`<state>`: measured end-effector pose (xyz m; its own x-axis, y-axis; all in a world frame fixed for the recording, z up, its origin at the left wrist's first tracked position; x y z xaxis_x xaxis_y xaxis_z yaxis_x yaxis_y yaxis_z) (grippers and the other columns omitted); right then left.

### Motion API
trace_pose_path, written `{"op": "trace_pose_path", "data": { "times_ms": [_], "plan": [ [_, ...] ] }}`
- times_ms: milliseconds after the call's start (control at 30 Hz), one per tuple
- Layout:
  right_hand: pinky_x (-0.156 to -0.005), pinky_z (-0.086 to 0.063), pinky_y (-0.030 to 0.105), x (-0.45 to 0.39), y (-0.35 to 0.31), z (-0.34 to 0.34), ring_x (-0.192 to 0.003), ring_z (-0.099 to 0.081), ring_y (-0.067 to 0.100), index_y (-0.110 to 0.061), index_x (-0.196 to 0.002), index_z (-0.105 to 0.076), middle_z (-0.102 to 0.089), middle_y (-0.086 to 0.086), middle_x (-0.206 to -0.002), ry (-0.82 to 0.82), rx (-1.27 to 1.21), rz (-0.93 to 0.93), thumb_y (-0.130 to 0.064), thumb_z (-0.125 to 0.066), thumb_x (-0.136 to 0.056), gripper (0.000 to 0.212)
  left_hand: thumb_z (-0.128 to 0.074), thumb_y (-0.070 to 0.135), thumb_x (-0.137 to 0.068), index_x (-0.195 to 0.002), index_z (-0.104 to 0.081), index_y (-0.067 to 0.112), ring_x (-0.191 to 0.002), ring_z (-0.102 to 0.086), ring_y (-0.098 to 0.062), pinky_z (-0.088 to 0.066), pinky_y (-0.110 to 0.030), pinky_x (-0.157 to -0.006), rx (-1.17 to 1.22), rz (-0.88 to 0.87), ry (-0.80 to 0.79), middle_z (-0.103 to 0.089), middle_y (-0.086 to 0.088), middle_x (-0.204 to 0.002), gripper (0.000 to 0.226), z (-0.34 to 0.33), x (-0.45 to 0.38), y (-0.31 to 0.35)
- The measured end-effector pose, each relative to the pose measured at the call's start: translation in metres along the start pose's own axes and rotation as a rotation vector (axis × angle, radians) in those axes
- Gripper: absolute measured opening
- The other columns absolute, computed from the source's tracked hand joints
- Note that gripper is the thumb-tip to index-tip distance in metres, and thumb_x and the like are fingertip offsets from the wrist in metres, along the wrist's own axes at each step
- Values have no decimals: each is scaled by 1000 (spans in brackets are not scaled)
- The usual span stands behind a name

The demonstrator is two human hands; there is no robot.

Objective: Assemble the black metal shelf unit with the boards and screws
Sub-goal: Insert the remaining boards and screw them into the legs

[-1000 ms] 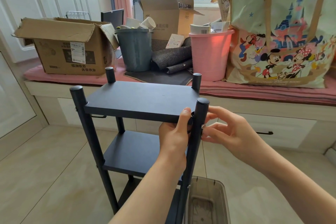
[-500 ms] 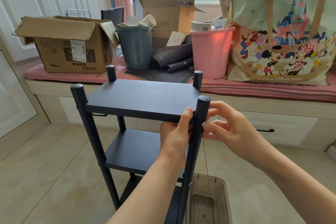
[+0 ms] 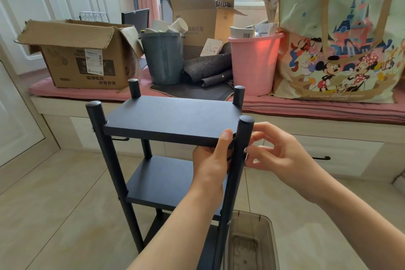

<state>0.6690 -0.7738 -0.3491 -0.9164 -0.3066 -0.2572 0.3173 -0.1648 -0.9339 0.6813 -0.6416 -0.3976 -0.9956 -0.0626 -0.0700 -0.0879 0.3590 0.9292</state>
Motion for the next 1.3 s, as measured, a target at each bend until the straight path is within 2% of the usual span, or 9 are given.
{"op": "trace_pose_path", "data": {
  "times_ms": [100, 300, 367, 500, 733, 967, 1100, 1200, 1300],
  "plan": [
    [-78, -61, 40, 0, 0, 1, -80, -69, 35, -18, -119, -60, -61, 15, -101, 3, 11, 6, -4, -60, -94, 29, -65, 52, -75, -105, -71, 10, -94, -75, -25, -60, -35, -82, -4, 4, 4, -77, -10, -97, 51, 0, -1, -1],
    [-77, -61, 41, 0, 0, -3, -77, -69, 27, -23, -120, -56, -59, 10, -99, 4, 65, 44, -6, -55, -96, 30, -65, 51, -78, -109, -69, 6, -90, -75, -26, -61, -30, -75, 4, 9, 7, -77, -10, -96, 54, 1, -2, -3],
    [-75, -62, 42, -1, -1, -3, -76, -69, 24, -23, -121, -55, -59, 10, -101, -2, 108, 50, -5, -55, -96, 31, -65, 51, -78, -109, -70, 5, -91, -75, -26, -61, -33, -78, 0, 16, 14, -77, -11, -96, 56, 0, -2, -3],
    [-73, -61, 41, 0, -2, -3, -74, -69, 22, -22, -123, -55, -58, 14, -102, -13, 64, 43, -7, -59, -93, 34, -65, 46, -87, -106, -70, 7, -91, -75, -26, -60, -35, -79, -1, 40, 21, -77, -11, -96, 44, 1, -3, -4],
    [-77, -61, 41, 3, -2, -2, -78, -68, 25, -20, -127, -57, -57, 17, -106, -47, 2, 19, -3, -59, -93, 38, -66, 55, -77, -109, -69, 5, -92, -75, -27, -58, -48, -92, -7, 43, 18, -77, -11, -97, 58, -1, -2, -2],
    [-75, -61, 43, 1, -1, 0, -78, -69, 27, -21, -123, -57, -59, 13, -102, -5, 58, 47, -7, -60, -92, 34, -64, 56, -79, -106, -70, 10, -95, -74, -26, -56, -48, -96, -30, 40, 7, -77, -9, -97, 55, 0, -2, -3],
    [-72, -61, 36, -1, -1, -2, -79, -70, 24, -30, -121, -55, -60, 5, -100, 12, 142, 68, -10, -60, -93, 35, -62, 54, -84, -108, -70, 9, -96, -74, -26, -56, -46, -96, -42, 21, -16, -77, -9, -98, 52, 0, -2, -2],
    [-72, -61, 33, -1, -2, -2, -79, -70, 21, -33, -121, -54, -59, 5, -101, 5, 176, 60, -12, -59, -93, 35, -62, 54, -84, -106, -71, 12, -95, -74, -25, -57, -40, -89, -41, 8, -41, -77, -8, -97, 48, 0, -1, -2],
    [-74, -61, 35, -2, -3, -4, -78, -69, 21, -27, -125, -54, -57, 8, -102, -45, 143, 42, -10, -59, -93, 36, -62, 54, -81, -102, -71, 14, -94, -74, -23, -57, -36, -83, -41, -5, -62, -77, -7, -95, 46, 1, 0, -2]
  ]
}}
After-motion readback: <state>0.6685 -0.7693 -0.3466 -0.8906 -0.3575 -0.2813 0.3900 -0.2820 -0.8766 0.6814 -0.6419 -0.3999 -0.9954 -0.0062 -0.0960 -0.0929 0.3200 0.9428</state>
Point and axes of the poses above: each hand's wrist, its own x-axis away from the middle knuckle, its own z-axis out of the back of the hand, y = z × x, the point moved 7 cm from there along -x, towards the middle knuckle
